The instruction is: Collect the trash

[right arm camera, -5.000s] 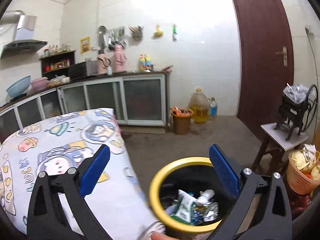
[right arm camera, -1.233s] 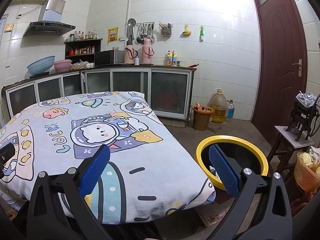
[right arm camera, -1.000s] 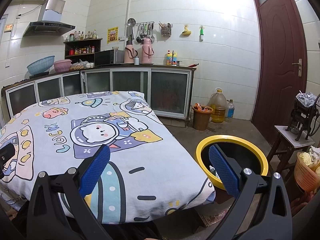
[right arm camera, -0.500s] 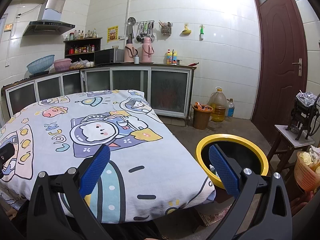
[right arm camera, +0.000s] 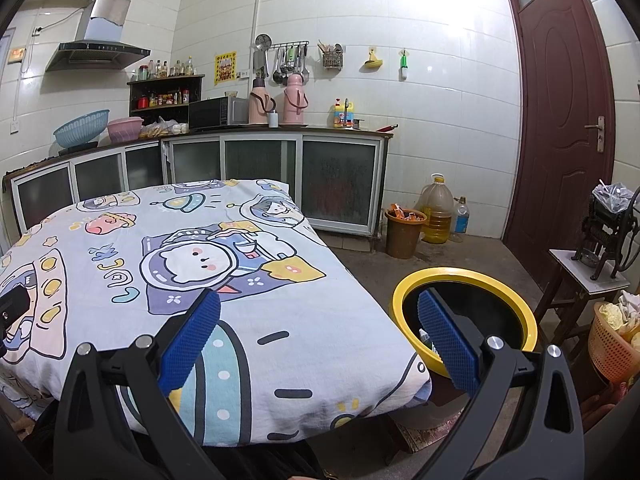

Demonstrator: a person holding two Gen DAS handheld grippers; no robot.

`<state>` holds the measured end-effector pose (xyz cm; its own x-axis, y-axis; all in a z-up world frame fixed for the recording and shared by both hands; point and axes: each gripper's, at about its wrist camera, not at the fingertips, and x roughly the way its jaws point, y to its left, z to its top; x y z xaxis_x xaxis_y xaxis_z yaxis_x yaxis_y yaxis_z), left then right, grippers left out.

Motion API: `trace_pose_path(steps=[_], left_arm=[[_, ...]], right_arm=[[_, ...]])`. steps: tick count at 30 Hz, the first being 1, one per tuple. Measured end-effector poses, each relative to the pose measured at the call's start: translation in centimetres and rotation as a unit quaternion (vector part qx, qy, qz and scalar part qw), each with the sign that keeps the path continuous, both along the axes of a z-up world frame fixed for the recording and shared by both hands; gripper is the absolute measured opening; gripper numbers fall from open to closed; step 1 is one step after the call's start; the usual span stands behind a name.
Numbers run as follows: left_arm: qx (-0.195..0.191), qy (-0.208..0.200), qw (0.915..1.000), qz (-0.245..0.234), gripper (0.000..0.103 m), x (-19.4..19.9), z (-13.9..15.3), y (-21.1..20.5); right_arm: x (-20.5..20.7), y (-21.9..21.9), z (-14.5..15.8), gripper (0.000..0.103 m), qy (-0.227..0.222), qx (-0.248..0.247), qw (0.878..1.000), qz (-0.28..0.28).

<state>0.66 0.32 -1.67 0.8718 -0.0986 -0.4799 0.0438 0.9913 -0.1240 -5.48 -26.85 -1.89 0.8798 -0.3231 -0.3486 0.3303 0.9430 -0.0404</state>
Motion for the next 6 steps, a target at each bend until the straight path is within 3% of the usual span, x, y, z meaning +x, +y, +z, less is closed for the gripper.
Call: trace_pose_path(steps=[6], left_arm=[[-0.001, 0.003, 1.0000, 0.000, 0.095, 0.26, -0.13, 0.15]], right_arm=[[0.00, -0.03, -0.04, 0.095, 0.000, 0.000, 1.000, 0.001]])
